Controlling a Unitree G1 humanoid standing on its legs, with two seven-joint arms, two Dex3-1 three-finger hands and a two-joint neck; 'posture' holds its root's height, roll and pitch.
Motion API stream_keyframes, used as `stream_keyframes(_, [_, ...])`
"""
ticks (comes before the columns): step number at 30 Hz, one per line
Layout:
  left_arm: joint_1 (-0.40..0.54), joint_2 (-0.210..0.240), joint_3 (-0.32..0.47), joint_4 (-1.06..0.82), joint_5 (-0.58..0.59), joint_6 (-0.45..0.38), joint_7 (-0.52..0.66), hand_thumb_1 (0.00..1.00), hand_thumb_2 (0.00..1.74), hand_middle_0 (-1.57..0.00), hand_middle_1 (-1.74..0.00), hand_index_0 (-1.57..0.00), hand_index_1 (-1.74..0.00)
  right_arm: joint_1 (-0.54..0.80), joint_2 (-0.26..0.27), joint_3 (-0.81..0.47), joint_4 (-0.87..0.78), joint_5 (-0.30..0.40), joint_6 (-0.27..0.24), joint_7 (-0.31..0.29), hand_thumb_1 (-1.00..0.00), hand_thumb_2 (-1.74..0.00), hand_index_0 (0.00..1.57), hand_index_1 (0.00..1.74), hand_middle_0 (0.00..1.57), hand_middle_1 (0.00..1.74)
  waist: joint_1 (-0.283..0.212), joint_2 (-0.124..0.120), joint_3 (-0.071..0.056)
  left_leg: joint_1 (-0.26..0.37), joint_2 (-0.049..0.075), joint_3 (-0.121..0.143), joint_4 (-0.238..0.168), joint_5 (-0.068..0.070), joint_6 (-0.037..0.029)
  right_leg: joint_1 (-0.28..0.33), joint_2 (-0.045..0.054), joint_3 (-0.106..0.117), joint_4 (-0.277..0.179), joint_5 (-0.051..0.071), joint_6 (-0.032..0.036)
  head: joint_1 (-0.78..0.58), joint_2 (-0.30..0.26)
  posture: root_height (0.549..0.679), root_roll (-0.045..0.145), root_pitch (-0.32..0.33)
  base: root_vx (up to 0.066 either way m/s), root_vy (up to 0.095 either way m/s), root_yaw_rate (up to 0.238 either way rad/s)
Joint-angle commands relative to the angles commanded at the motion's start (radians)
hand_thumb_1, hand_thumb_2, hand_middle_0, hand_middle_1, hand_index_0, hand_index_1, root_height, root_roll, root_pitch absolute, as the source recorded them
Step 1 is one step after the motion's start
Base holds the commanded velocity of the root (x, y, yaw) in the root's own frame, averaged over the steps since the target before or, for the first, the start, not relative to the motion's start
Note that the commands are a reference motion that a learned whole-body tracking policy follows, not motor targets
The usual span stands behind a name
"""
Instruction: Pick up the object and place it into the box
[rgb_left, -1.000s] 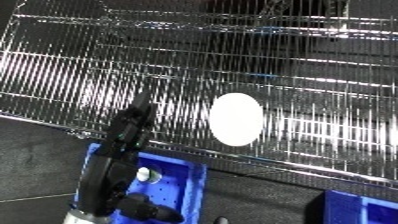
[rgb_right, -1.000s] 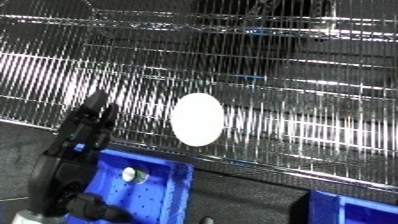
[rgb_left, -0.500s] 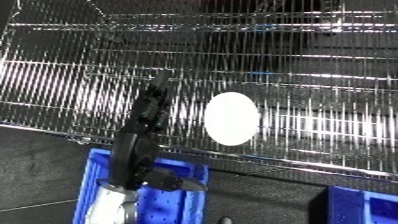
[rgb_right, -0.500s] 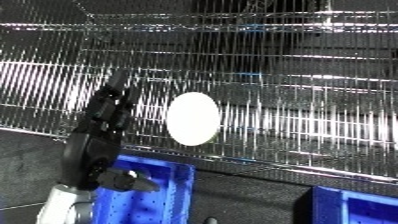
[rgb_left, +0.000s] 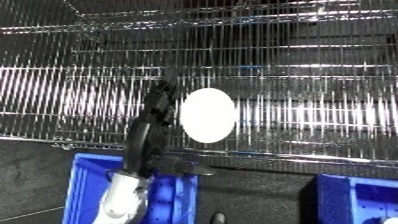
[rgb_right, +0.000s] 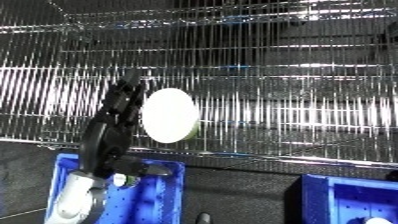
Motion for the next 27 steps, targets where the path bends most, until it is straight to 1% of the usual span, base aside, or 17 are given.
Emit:
stream_keyframes(9, [-0.062,-0.011,-0.008,0.111,0.003,0.009,0.023,0.00,0.00,0.00,0.00,0.00,0.00,0.001,0.005,0.021,-0.019,0.004,-0.005,-0.012,0.00,0.00,0.00,0.00,0.00,0.00,-0.027,-0.012,0.000,-0.017,0.009,0.006,0.013,-0.009,-0.0002,-0.020,0.0108,0.011,0.001,0.001,0.0006,-0.016,0.031,0.637,-0.008,0.130,0.006,0.008,-0.050])
stream_keyframes(14, [-0.093,-0.011,-0.003,0.157,0.000,0.018,0.038,0.00,0.00,0.00,0.00,0.00,0.00,0.001,0.008,0.036,-0.038,0.008,-0.008,-0.019,0.00,0.00,0.00,0.00,0.00,0.00,-0.041,-0.018,0.000,-0.025,0.012,0.009,0.020,-0.014,0.0000,-0.030,0.0149,0.017,0.006,-0.001,-0.0001,-0.029,0.049,0.636,-0.009,0.135,0.006,0.004,-0.035])
stream_keyframes(21, [-0.152,0.001,0.003,0.214,-0.015,0.011,0.028,0.35,0.61,-0.55,-0.61,-0.55,-0.61,-0.001,0.010,0.055,-0.058,0.012,-0.015,-0.025,0.00,0.00,0.00,0.00,0.00,0.00,-0.060,-0.023,0.000,-0.024,0.016,0.013,0.018,-0.015,-0.0026,-0.033,0.0204,0.025,0.004,-0.003,-0.0014,-0.054,0.052,0.636,-0.008,0.139,0.003,0.008,-0.031])
stream_keyframes(23, [-0.165,0.002,0.004,0.222,-0.021,0.009,0.026,0.45,0.78,-0.71,-0.78,-0.71,-0.78,0.000,0.012,0.060,-0.063,0.010,-0.014,-0.031,0.00,0.00,0.00,0.00,0.00,0.00,-0.063,-0.023,0.000,-0.020,0.016,0.015,0.015,-0.015,-0.0032,-0.032,0.0203,0.026,0.003,-0.004,-0.0016,-0.057,0.056,0.636,-0.007,0.138,0.002,0.007,-0.008])
stream_keyframes(27, [-0.179,0.000,0.002,0.232,-0.034,0.005,0.016,0.65,1.13,-1.02,-1.13,-1.02,-1.13,0.002,0.015,0.064,-0.065,0.010,-0.013,-0.034,0.00,0.00,0.00,0.00,0.00,0.00,-0.065,-0.020,0.000,-0.013,0.015,0.015,0.009,-0.014,-0.0049,-0.027,0.0167,0.025,-0.002,-0.004,-0.0016,-0.057,0.057,0.636,-0.004,0.138,-0.005,-0.002,0.022])
